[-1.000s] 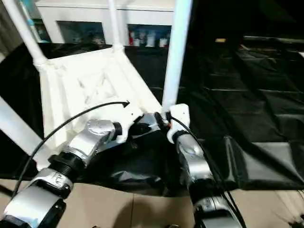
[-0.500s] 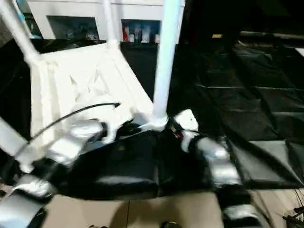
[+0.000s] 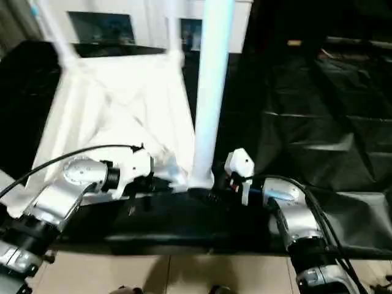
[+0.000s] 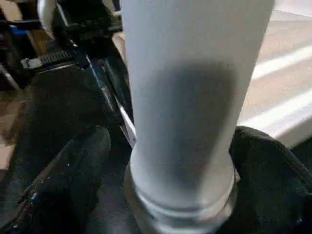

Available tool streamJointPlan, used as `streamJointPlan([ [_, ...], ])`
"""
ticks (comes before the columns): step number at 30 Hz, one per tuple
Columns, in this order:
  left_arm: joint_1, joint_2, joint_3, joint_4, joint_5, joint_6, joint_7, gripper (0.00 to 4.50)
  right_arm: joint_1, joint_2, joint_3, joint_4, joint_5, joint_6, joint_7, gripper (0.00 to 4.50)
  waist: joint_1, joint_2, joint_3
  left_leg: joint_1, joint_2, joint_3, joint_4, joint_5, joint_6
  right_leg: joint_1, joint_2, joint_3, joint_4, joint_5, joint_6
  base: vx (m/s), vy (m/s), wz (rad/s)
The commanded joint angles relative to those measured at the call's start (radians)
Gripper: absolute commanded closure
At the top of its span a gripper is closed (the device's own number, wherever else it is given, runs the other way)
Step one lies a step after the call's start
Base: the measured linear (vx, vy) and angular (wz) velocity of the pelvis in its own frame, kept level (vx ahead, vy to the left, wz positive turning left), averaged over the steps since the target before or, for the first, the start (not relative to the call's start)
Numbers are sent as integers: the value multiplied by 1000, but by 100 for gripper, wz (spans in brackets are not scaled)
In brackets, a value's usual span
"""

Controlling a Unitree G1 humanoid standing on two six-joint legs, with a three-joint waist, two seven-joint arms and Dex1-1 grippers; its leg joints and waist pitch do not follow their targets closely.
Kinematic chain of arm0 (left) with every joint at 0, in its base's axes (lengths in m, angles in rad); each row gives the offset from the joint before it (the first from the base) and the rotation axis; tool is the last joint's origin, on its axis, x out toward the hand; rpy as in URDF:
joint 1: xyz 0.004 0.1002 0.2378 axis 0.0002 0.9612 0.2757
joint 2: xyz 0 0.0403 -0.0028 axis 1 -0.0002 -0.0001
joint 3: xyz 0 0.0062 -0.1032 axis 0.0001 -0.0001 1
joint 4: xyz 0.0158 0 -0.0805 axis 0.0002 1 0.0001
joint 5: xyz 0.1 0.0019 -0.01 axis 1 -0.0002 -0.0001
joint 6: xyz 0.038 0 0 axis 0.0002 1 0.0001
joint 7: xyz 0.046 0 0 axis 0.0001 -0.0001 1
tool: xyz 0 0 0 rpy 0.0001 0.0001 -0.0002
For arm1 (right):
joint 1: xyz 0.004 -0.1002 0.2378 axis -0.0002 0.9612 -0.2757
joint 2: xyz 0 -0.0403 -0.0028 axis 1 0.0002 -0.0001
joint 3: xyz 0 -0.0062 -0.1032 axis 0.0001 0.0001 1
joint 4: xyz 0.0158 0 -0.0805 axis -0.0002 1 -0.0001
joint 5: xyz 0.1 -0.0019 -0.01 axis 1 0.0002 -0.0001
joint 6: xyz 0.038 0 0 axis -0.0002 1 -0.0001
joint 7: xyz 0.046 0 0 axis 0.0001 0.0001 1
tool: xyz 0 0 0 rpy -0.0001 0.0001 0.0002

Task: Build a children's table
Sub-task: Rotate leg to tighten

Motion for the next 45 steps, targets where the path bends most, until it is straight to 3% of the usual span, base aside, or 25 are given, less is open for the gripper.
streamJointPlan([
  [1, 50, 9, -95, 38, 36, 37, -44, 450, 0, 1, 3, -7, 13, 13, 15, 68, 0, -2, -48, 9, 24, 8, -56, -84, 142, 54, -31, 25, -34, 14, -312, 0, 0, 0],
  [5, 50, 11, -93, 35, 40, 40, -48, 450, -6, -2, 9, 5, 8, 12, 27, 80, -2, -3, -47, 8, 22, 9, -60, -123, 109, 55, -33, 29, -39, -32, -288, 0, 0, 0],
  [6, 50, 12, -91, 35, 40, 42, -50, 450, -7, -3, 12, 9, 5, 11, 31, 100, -2, -4, -48, 8, 21, 10, -59, -117, 107, 55, -33, 30, -38, -21, -287, 0, 0, 0],
  [13, 46, 21, -90, 40, 41, 49, -51, 450, -12, -4, 13, 23, -1, 9, 39, 165, 0, -6, -53, 6, 17, 11, -49, -41, 144, 57, -29, 27, -26, 90, -305, 0, 0, 0],
  [23, 42, 7, -73, 70, 42, 61, -20, 450, 14, 33, 14, 27, -17, -1, -22, 226, -2, -8, -47, 6, 18, 11, -55, -91, 125, 55, -32, 29, -35, -6, -289, 0, 0, 0],
  [26, 31, -10, -65, 93, 46, 66, 11, 450, 26, 54, 8, 26, -16, 12, -60, 238, -5, -8, -35, 11, 21, 9, -69, -200, 80, 48, -36, 31, -57, -189, -251, 0, 0, 0],
  [29, 12, -39, -52, 124, 50, 81, 58, 450, 37, 88, -4, 31, -24, 12, -134, 244, -6, -8, -32, 17, 22, 7, -76, -251, 49, 42, -38, 36, -68, -282, -221, 0, 0, 0],
  [32, -27, -90, -30, 193, 71, 96, 170, 450, 57, 141, -15, 23, -41, 29, -245, 245, -9, -9, -26, 14, 20, 2, -85, -293, 19, 38, -36, 36, -79, -375, -174, 0, 0, 0],
  [34, -37, -103, -25, 213, 78, 100, 202, 450, 61, 153, -17, 21, -50, 35, -278, 246, -10, -9, -26, 13, 19, -3, -89, -316, 15, 38, -39, 35, -84, -428, -151, -25, 0, 0],
  [36, -80, -163, 10, 288, 89, 132, 341, 450, 78, 205, -23, 4, -88, 53, -416, 247, -11, -9, -25, 19, 18, -1, -90, -322, 4, 31, -38, 37, -92, -455, -132, -35, 1, 1],
  [38, -117, -213, 37, 348, 90, 154, 445, 450, 84, 251, -32, -4, -131, 96, -567, 249, -12, -13, -20, 15, 15, -5, -95, -338, 0, 30, -36, 35, -98, -498, -110, 0, 0, 0],
  [42, -158, -263, 56, 414, 98, 160, 544, 450, 84, 291, -30, -2, -201, 135, -724, 250, -15, -14, -19, 20, 8, -13, -97, -390, -13, 19, -36, 37, -112, -613, -45, 0, 0, 0],
  [44, -164, -269, 57, 422, 100, 155, 556, 450, 82, 301, -35, 0, -206, 141, -751, 251, -15, -16, -20, 21, 9, -15, -99, -398, 0, 18, -37, 39, -116, -611, -40, 0, 0, 0],
  [45, -169, -276, 56, 432, 101, 146, 559, 450, 77, 311, -36, 7, -214, 153, -785, 251, -15, -9, -23, 17, 10, -17, -104, -389, 3, 21, -37, 40, -114, -581, -46, 0, 0, 0],
])
